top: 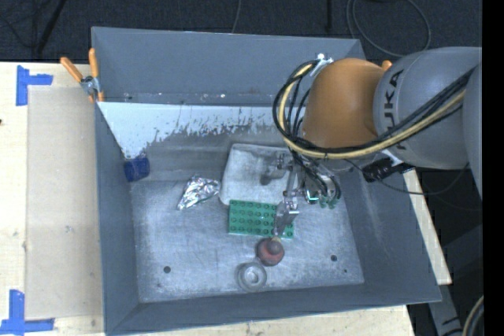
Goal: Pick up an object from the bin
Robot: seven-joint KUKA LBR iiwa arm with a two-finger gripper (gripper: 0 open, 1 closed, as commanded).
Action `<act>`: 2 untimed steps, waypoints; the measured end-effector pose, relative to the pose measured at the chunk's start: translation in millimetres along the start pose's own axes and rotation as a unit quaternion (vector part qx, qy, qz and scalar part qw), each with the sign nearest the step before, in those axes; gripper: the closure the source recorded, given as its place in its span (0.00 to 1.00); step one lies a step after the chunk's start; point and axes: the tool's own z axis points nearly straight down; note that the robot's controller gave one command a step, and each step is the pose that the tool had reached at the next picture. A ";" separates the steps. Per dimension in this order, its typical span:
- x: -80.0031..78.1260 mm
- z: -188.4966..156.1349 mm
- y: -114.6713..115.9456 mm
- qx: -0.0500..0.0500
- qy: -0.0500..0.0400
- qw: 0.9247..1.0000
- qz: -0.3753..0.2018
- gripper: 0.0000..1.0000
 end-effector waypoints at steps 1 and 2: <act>-16.0 49.1 -8.7 -0.002 -0.001 0.998 -0.069 0.00; 8.9 57.0 5.1 0.001 -0.008 0.982 -0.187 0.00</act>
Offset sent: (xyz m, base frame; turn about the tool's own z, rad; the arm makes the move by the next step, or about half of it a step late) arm 0.0131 -0.0122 -0.0568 -0.1358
